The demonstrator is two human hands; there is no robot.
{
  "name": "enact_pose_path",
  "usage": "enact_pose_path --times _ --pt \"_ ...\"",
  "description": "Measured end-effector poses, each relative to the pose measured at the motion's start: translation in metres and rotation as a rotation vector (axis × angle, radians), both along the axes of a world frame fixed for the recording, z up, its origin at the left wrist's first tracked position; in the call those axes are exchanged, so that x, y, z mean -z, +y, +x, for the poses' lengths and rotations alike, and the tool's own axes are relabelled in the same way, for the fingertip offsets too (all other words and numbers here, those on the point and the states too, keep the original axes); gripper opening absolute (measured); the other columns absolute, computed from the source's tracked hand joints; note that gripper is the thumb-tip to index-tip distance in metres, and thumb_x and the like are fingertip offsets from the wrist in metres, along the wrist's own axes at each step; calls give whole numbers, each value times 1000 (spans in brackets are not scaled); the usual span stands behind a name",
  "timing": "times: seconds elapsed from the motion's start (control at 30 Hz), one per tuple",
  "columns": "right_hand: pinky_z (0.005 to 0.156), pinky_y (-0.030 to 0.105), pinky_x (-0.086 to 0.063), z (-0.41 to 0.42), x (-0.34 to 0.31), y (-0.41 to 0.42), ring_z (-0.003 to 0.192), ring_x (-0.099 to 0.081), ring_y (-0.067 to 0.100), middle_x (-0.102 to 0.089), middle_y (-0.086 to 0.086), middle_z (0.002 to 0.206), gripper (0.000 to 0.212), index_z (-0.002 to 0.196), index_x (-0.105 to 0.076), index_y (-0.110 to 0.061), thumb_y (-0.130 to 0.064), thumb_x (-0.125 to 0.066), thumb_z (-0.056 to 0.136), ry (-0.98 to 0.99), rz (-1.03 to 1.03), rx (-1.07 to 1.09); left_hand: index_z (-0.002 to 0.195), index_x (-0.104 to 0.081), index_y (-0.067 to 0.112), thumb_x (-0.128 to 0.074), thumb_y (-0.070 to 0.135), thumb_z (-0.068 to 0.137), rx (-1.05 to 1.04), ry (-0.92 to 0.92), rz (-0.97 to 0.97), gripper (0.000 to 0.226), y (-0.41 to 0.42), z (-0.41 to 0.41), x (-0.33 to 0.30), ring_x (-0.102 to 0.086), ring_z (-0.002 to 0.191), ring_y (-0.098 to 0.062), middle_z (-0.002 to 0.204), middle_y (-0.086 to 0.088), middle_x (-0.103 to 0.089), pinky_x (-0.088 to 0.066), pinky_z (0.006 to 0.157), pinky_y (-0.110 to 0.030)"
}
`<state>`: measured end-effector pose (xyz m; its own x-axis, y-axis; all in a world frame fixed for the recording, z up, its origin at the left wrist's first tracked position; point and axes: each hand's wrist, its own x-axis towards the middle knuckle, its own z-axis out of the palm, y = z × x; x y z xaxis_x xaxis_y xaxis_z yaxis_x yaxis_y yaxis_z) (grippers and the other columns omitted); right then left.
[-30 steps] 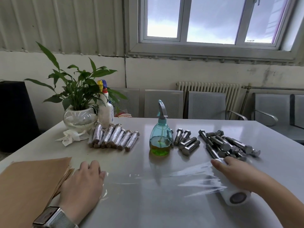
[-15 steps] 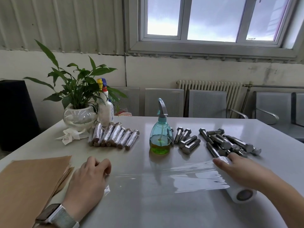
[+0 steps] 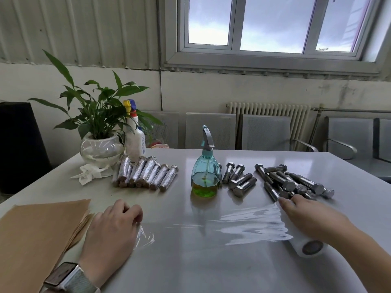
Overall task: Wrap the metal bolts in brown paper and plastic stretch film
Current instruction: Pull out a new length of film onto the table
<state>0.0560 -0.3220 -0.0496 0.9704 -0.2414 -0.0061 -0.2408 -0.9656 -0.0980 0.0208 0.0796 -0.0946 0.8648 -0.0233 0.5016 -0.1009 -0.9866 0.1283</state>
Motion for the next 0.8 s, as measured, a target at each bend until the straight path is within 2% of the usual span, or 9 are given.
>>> enact_pose_path --times 0.13,0.23,0.47,0.6,0.7,0.8 --pt "91 41 -41 1 -2 4 115 -53 30 -59 9 127 50 110 -51 -25 -60 -20 93 -29 0 48 77 -57 34 -49 30 80 20 40 -37 9 5 2 1 -57 74 -20 77 9 -46 -36 62 -33" --pt "81 38 -37 0 -4 7 110 -55 27 -62 6 122 43 100 -48 -27 -60 -22 92 -73 -86 33 78 -57 34 -62 23 82 18 47 -40 12 7 2 0 -56 74 -19 77 9 -46 -37 63 -34" --pt "81 37 -37 -2 -3 8 114 -55 24 -61 1 125 51 115 -50 -29 -62 -18 93 -99 -209 -13 77 -57 34 -68 22 79 27 74 -30 17 9 0 -3 -56 71 -18 76 9 -45 -31 61 -32" --pt "81 35 -37 -2 -2 11 115 -55 24 -62 0 125 53 116 -52 -29 -64 -19 93 -147 -213 -22 81 -57 36 -61 26 84 36 66 -36 11 9 1 -3 -56 76 -17 79 10 -45 -33 65 -32" --pt "75 34 -37 -3 -1 14 111 -57 23 -65 -1 119 53 114 -52 -30 -65 -18 92 -174 -238 -30 83 -57 36 -51 24 89 51 54 -50 14 9 1 -3 -56 77 -16 80 11 -46 -39 67 -35" --pt "72 34 -33 -3 -1 18 110 -57 22 -64 -2 119 54 115 -51 -30 -64 -17 93 -167 -270 -36 87 -54 37 -52 27 91 65 114 -63 11 10 1 -4 -54 84 -14 83 12 -46 -40 74 -34"
